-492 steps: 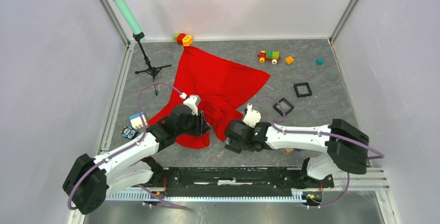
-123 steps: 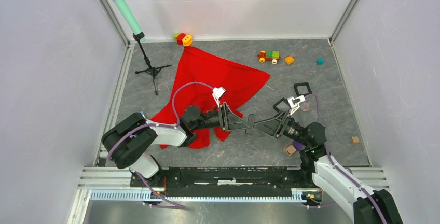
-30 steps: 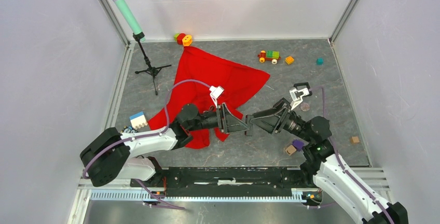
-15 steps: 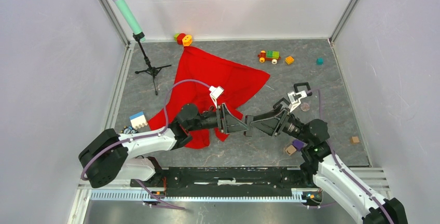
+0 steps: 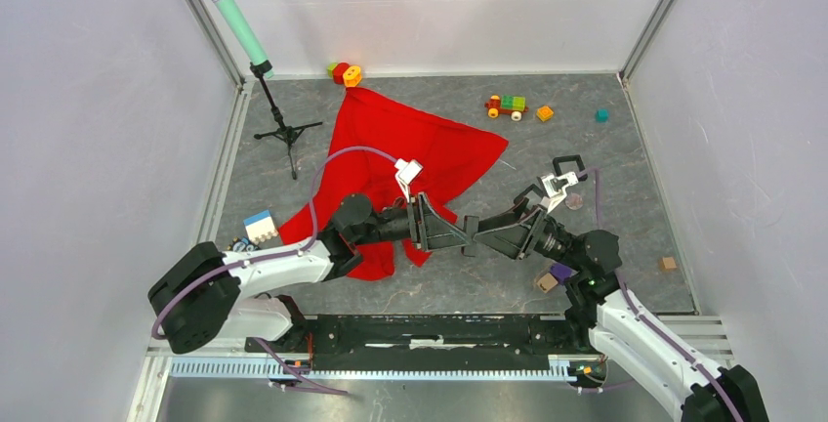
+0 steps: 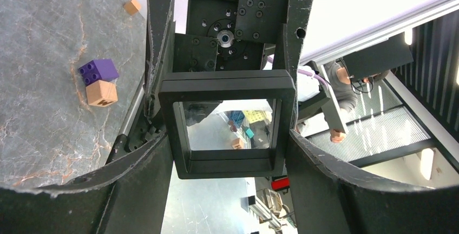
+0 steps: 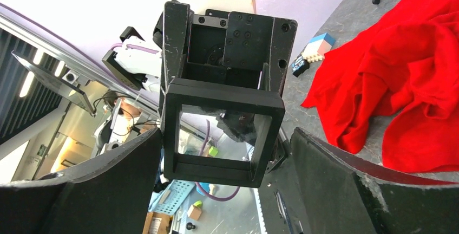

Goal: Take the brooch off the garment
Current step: Open the brooch box.

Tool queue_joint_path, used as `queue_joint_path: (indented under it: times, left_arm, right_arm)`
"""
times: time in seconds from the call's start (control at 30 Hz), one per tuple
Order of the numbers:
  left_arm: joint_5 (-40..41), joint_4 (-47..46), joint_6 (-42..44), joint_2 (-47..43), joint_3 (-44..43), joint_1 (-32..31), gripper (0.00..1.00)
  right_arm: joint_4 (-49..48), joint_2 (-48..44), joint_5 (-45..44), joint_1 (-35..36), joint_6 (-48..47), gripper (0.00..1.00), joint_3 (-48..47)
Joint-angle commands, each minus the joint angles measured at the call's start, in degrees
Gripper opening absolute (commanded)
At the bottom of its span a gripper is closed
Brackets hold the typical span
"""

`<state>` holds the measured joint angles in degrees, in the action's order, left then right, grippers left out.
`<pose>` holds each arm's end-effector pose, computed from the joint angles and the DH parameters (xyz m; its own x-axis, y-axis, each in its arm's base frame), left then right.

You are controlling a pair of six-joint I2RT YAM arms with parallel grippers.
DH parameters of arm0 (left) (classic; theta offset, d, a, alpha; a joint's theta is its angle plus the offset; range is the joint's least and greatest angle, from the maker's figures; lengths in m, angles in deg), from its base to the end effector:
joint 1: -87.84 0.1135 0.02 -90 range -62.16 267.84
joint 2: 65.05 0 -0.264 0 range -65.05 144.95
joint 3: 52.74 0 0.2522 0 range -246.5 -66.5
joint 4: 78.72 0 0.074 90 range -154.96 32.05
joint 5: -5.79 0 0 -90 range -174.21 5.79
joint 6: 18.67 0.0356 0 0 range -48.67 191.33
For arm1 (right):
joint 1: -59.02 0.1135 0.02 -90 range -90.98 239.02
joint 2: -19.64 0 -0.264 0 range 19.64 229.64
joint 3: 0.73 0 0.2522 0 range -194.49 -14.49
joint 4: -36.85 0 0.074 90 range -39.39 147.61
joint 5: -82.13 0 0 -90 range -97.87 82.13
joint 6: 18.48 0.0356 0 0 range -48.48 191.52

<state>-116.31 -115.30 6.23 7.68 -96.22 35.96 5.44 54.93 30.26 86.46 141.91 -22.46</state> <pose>0.1487 -0.2201 0.2557 -0.8665 -0.1405 -0.4791 0.4890 -0.0454 -0.8711 0.1201 0.0871 0.2382 -0.7415 0.4499 -0.4977 -0.5530 0.0103 0.8331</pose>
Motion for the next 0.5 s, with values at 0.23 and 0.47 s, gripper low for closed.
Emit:
queue_joint_path:
  times: [0.23,0.47]
  left_arm:
    - [-1.8,-5.1,-0.3,1.2,-2.4,-0.8,0.02]
    - [-1.5,-4.8,0.1,1.0,-2.3,-0.8,0.02]
  right_arm:
    - [-5.0,0.5,1.2,0.8,1.7,0.78,0.1]
    - [-6.2,0.9,1.9,0.9,2.2,0.57,0.5]
